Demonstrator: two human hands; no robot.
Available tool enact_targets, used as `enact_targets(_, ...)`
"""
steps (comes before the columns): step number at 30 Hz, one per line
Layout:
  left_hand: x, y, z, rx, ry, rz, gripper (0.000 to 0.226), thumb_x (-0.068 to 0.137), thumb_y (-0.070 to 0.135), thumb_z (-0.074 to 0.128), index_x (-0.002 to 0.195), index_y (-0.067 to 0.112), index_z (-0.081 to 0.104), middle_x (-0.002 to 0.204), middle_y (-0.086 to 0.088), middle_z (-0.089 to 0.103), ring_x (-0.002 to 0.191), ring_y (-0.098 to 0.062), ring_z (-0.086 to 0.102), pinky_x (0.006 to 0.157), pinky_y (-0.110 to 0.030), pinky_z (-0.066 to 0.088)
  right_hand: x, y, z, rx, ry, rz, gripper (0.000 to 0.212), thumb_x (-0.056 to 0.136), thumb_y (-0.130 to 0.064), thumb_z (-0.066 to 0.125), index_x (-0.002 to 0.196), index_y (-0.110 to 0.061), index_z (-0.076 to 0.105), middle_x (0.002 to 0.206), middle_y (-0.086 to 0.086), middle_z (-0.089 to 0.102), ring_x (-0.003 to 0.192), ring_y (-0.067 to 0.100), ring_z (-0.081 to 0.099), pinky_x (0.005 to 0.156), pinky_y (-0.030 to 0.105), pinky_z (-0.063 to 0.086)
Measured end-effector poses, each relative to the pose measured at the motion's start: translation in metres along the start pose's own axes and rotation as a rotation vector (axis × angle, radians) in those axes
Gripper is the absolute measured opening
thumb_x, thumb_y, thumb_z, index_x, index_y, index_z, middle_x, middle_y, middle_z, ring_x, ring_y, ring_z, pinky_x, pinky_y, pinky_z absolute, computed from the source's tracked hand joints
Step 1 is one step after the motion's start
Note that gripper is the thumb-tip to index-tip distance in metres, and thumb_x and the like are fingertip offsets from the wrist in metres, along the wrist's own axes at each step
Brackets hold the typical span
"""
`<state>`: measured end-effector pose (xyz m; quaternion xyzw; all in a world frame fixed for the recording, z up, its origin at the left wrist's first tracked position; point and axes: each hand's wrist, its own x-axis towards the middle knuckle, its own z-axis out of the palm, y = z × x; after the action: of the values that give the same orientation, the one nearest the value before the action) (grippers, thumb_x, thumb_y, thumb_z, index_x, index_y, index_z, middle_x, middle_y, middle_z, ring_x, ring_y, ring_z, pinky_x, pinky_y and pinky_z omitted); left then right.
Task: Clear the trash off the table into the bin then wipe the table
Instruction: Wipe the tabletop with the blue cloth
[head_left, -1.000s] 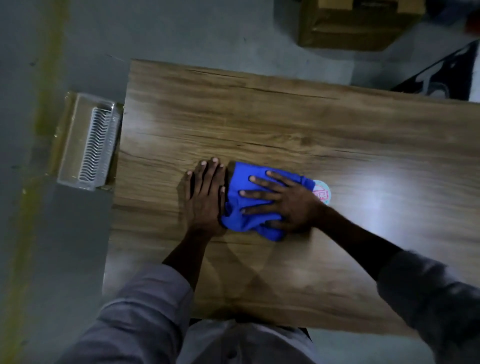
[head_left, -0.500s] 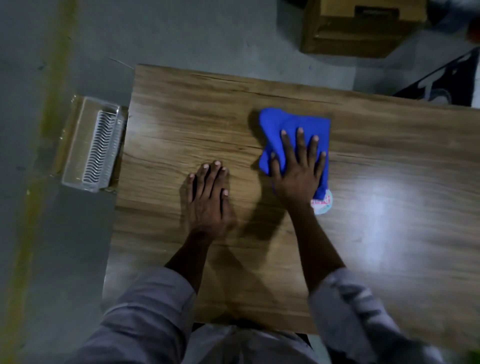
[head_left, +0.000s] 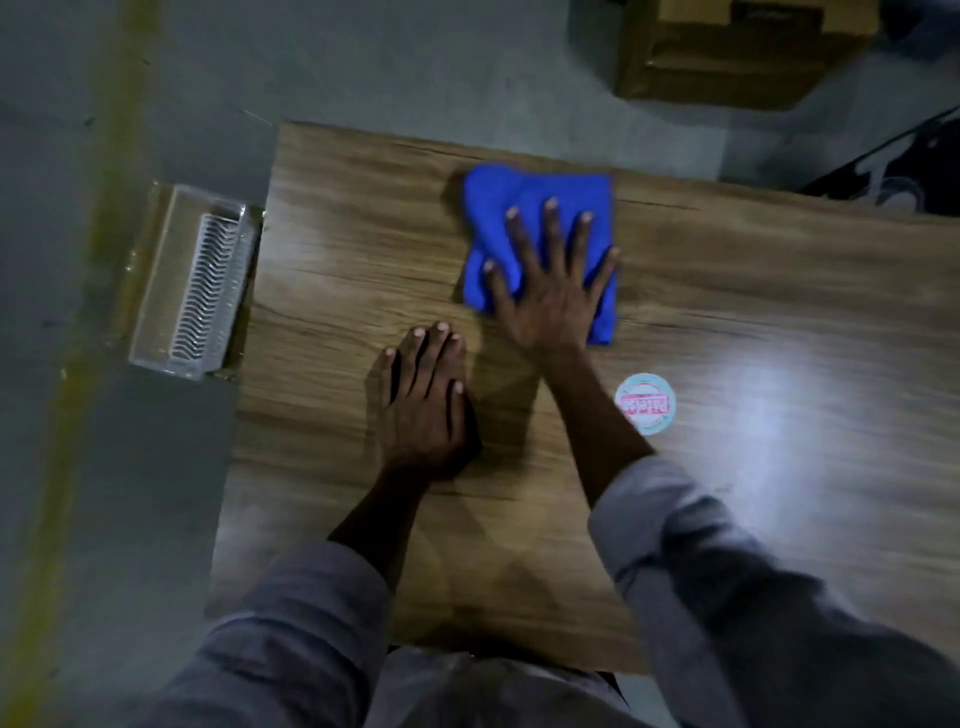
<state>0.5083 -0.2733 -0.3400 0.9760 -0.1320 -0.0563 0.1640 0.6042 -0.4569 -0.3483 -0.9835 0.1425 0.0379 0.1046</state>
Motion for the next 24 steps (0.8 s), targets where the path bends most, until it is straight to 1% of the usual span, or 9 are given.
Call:
enact_targets(2, 0.000, 0.000, 0.001, 0.006, 0.006, 0.000, 0.060, 0.097, 0.026, 0.041, 0.156, 0.015, 0.036, 0.166, 0.000, 0.026, 0.156, -0.020, 0.016, 0.121, -0.055, 0.020, -0.051, 0.009, 0.002, 0.003, -0.018, -0.091, 0.065, 0.098, -0.070, 0.034, 0.158, -0.047, 0.023, 0.170, -0.009, 0.012, 0.158, 0.030, 0.001, 0.120, 0.065, 0.004)
enact_targets(5, -0.001, 0.004, -0.001, 0.032, -0.020, -0.036, 0.064, 0.096, 0.029, 0.038, 0.159, 0.018, 0.030, 0.168, 0.003, 0.021, 0.156, -0.017, 0.011, 0.124, -0.052, 0.016, -0.095, 0.059, -0.007, -0.009, 0.006, 0.017, 0.065, 0.097, -0.071, 0.039, 0.157, -0.048, 0.026, 0.169, -0.011, 0.016, 0.158, 0.026, 0.004, 0.122, 0.061, 0.010)
enact_targets(8, -0.002, 0.004, -0.001, 0.032, -0.024, -0.036, 0.066, 0.096, 0.028, 0.041, 0.160, 0.018, 0.027, 0.168, 0.004, 0.019, 0.157, -0.017, 0.009, 0.124, -0.052, 0.014, -0.071, 0.093, -0.015, -0.046, 0.010, 0.163, 0.067, 0.096, -0.073, 0.035, 0.157, -0.049, 0.023, 0.169, -0.011, 0.016, 0.158, 0.027, 0.006, 0.121, 0.062, 0.012)
enact_targets(11, -0.001, 0.000, 0.001, 0.037, -0.020, -0.023, 0.067, 0.097, 0.026, 0.046, 0.160, 0.018, 0.027, 0.168, 0.002, 0.019, 0.157, -0.018, 0.009, 0.124, -0.052, 0.015, -0.012, 0.082, -0.016, 0.032, 0.027, 0.325, 0.069, 0.096, -0.074, 0.028, 0.158, -0.048, 0.017, 0.171, -0.007, 0.010, 0.157, 0.032, 0.002, 0.118, 0.068, 0.010)
enact_targets(13, -0.001, 0.000, 0.002, 0.067, -0.031, -0.023, 0.067, 0.096, 0.025, 0.047, 0.160, 0.019, 0.027, 0.168, 0.003, 0.019, 0.157, -0.018, 0.009, 0.124, -0.050, 0.014, 0.017, 0.053, -0.009, 0.043, 0.015, 0.292, 0.069, 0.096, -0.072, 0.025, 0.159, -0.046, 0.016, 0.171, -0.004, 0.008, 0.157, 0.036, 0.000, 0.118, 0.070, 0.005)
enact_targets(15, -0.001, 0.001, 0.002, 0.091, -0.044, -0.027, 0.066, 0.096, 0.026, 0.045, 0.160, 0.019, 0.027, 0.168, 0.003, 0.019, 0.157, -0.018, 0.009, 0.124, -0.050, 0.014, 0.024, 0.014, 0.000, 0.019, 0.007, 0.150, 0.068, 0.096, -0.069, 0.027, 0.159, -0.045, 0.020, 0.171, -0.002, 0.011, 0.156, 0.038, 0.002, 0.118, 0.069, 0.003)
enact_targets(19, -0.001, 0.000, 0.003, 0.073, -0.012, -0.028, 0.061, 0.096, 0.028, 0.041, 0.155, 0.013, 0.037, 0.166, -0.002, 0.027, 0.156, -0.021, 0.015, 0.121, -0.054, 0.021, -0.044, -0.011, 0.006, 0.031, 0.002, -0.130, 0.065, 0.098, -0.066, 0.037, 0.158, -0.044, 0.027, 0.170, -0.006, 0.017, 0.157, 0.034, 0.005, 0.120, 0.065, 0.006)
enact_targets(21, -0.003, 0.002, 0.003, 0.080, -0.016, -0.029, 0.063, 0.097, 0.029, 0.040, 0.158, 0.015, 0.031, 0.168, 0.001, 0.022, 0.156, -0.019, 0.012, 0.122, -0.054, 0.019, -0.095, 0.022, 0.001, 0.027, 0.001, -0.083, 0.065, 0.097, -0.068, 0.040, 0.157, -0.046, 0.026, 0.170, -0.009, 0.015, 0.158, 0.030, 0.004, 0.121, 0.063, 0.009)
enact_targets(24, -0.003, 0.006, 0.000, 0.054, -0.006, -0.024, 0.066, 0.096, 0.028, 0.042, 0.159, 0.017, 0.028, 0.168, 0.002, 0.019, 0.157, -0.018, 0.010, 0.122, -0.054, 0.018, -0.132, 0.080, -0.010, -0.011, 0.021, 0.117, 0.066, 0.096, -0.068, 0.042, 0.157, -0.048, 0.026, 0.169, -0.010, 0.015, 0.158, 0.027, 0.005, 0.122, 0.061, 0.011)
